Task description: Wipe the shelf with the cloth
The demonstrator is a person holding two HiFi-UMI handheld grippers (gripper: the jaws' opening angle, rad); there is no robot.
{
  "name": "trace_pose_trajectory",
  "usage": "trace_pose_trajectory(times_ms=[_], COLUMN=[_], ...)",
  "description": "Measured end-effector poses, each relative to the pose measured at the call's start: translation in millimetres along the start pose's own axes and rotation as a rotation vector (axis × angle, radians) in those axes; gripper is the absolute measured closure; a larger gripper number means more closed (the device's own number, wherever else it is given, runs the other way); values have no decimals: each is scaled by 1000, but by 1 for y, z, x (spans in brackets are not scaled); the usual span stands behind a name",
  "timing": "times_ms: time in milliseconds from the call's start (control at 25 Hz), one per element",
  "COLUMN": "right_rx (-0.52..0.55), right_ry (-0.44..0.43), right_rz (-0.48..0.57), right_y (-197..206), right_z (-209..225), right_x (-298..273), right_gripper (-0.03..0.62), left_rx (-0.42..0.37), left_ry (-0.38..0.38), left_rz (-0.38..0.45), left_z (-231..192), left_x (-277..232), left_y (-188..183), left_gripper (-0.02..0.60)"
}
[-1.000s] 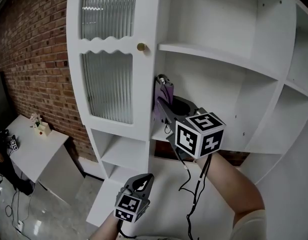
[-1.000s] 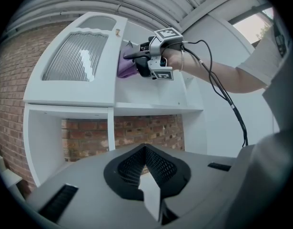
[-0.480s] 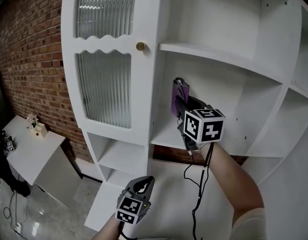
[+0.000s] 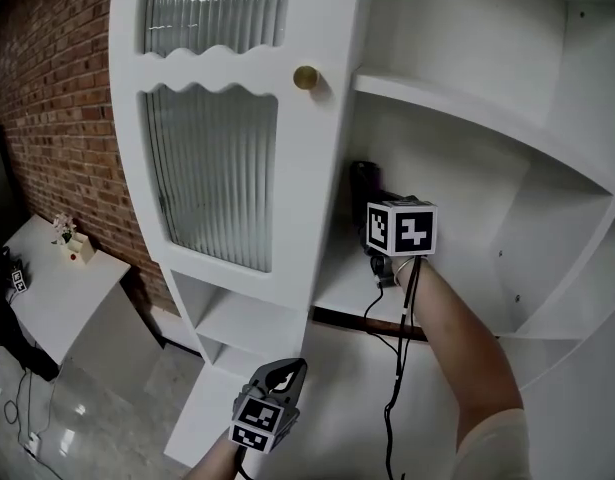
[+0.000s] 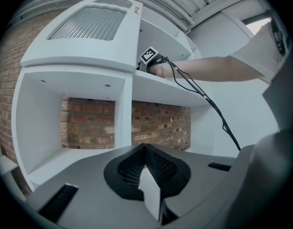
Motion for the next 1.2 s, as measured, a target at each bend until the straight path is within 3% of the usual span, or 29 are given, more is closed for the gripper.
trace_pose_trajectory(times_ms=[240, 480, 800, 1040, 1200], right_rx=[22, 60, 87, 14, 20], right_ry=[-57, -108, -158, -245, -289], right_rz=[-20, -31, -54, -84, -89], right_y=[9, 11, 20, 27, 35], right_z=[-15, -32, -54, -77, -95], right_x=[-16, -8, 26, 66, 93], right_gripper=[512, 511, 511, 511, 511], left_rx=[44, 31, 16, -9, -13], left_ry=[-20, -10, -7, -10, 4], left_rz=[-19, -15, -17, 11, 13], left_z=[-12, -7, 6, 16, 27], left_x=[-9, -8, 5, 16, 26], left_y=[11, 6, -4, -14, -17], left_gripper=[577, 577, 577, 577, 577])
Point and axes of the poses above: the fingertips, and each gripper's own axes: x backward along the fingers, z to its right, y out of its underside, the point moved 4 cm from there along x, backward along the fingers, and after that the axes turned 10 degrees about -x, right-handed, at the moved point
